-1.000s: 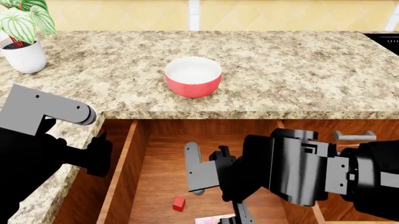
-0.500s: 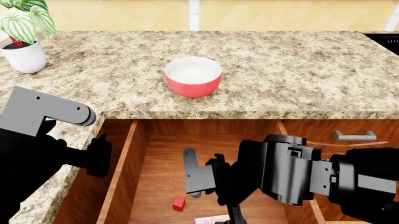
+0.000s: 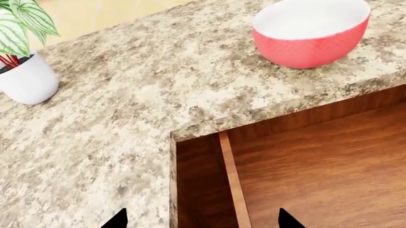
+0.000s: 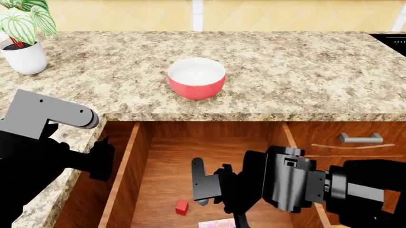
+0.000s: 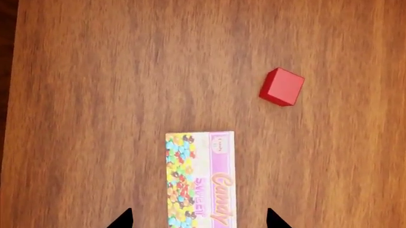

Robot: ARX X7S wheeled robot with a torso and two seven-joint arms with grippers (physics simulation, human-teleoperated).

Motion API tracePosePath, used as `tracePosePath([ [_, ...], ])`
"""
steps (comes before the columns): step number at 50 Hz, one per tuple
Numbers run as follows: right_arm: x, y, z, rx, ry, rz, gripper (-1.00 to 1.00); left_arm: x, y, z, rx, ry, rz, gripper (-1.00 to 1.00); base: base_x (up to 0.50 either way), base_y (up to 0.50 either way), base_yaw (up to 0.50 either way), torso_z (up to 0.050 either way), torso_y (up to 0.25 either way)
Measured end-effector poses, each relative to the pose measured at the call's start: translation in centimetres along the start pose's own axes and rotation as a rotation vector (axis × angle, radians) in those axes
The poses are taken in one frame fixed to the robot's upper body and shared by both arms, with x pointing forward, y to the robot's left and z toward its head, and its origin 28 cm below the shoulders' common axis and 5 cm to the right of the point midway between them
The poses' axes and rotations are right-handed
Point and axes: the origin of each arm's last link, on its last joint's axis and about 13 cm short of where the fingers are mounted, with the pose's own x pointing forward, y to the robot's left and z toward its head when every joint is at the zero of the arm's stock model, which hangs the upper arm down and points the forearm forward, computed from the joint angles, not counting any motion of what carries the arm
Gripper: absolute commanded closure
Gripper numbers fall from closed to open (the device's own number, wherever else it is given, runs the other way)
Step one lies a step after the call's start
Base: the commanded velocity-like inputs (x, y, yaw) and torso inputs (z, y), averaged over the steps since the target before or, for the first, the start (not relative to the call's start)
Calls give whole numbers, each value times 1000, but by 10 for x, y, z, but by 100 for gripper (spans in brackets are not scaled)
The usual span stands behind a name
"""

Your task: Place the bar in the bowl and close the drawer.

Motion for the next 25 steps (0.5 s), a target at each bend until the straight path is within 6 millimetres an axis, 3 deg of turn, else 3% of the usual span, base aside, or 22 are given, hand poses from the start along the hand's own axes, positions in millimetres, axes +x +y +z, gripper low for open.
tracePosePath([
  [25, 22, -5, -7, 16, 8, 13, -100, 2, 1, -1, -4, 5, -1, -100, 0, 0, 0, 0, 0],
])
